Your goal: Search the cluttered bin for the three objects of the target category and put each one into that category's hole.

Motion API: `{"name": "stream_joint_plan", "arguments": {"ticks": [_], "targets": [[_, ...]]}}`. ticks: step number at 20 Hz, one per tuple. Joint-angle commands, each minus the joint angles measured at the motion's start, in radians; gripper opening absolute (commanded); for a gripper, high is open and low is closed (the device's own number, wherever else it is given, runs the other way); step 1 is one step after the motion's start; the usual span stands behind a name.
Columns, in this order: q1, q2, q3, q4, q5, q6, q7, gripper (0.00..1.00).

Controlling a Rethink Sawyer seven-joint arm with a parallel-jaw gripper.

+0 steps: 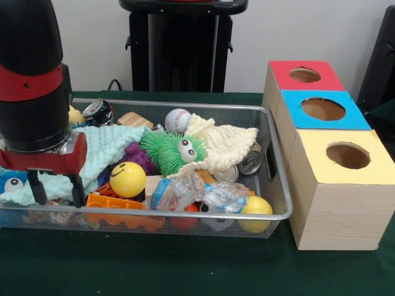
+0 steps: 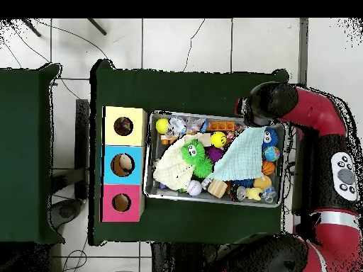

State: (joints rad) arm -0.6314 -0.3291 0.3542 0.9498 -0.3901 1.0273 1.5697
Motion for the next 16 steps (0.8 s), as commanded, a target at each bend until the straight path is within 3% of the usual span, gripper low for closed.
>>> {"name": "stream_joint_plan", "arguments": {"ticks": [1, 16], "targets": [[0.002, -0.058, 0.084, 0.004, -0.023, 0.123, -0.328, 1.0], [0.0, -0.065, 0.083, 0.03, -0.027, 0.125, -0.316, 1.0]]}}
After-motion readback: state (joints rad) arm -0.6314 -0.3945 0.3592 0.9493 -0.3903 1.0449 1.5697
